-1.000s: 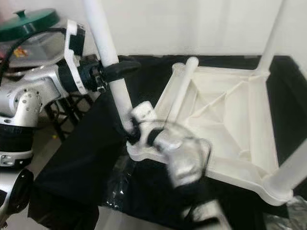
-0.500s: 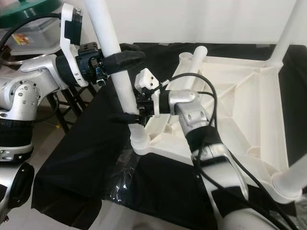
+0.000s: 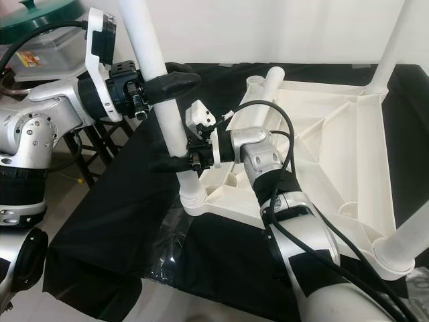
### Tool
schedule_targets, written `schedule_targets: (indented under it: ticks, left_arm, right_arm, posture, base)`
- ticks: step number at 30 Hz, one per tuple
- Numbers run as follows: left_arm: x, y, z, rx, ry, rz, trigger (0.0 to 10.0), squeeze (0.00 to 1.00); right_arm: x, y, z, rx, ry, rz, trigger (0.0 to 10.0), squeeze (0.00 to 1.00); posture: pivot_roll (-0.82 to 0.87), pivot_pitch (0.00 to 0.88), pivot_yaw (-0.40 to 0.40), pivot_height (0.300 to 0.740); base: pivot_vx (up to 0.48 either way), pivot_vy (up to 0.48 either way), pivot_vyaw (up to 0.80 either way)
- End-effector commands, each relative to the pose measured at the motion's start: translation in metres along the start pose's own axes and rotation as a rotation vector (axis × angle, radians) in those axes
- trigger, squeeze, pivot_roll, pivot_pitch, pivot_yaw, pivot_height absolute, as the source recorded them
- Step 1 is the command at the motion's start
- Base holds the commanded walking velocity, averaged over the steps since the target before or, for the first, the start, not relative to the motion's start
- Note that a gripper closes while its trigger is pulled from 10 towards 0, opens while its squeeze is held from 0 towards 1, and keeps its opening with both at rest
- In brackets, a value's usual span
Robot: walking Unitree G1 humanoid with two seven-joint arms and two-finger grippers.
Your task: Building children table
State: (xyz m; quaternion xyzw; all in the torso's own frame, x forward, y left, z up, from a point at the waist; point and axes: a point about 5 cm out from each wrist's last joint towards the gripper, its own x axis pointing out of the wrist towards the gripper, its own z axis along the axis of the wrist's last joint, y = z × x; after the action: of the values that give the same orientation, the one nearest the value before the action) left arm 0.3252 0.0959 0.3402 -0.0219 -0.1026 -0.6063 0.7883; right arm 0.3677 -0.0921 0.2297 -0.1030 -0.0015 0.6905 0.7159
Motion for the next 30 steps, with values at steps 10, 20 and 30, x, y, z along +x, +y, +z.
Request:
schedule_targets:
  ticks: [10,20,30]
  left_arm:
    - [-0.013,0.011,-0.016,-0.054,0.02,0.133,10.0,1.0]
    - [-0.025,0.017,-0.024,-0.073,-0.009,0.187,10.0,0.0]
    - [-0.066,0.007,-0.023,-0.076,-0.006,0.233,10.0,0.0]
  right_arm:
    - [0.009,0.06,-0.107,0.378,0.176,-1.175,0.0,0.0]
    - [0.027,0.038,-0.1,0.306,0.138,-1.224,0.0,0.0]
    - [0.026,0.037,-0.078,0.257,0.13,-1.261,10.0,0.47]
  posture:
    - [-0.01,0.076,0.115,0.74]
    - [-0.05,0.03,0.107,0.74]
    - [-0.02,0.016,0.1,0.74]
  base:
    - [0.0,0.0,0.0]
    - [0.0,0.0,0.0]
    - [0.0,0.0,0.0]
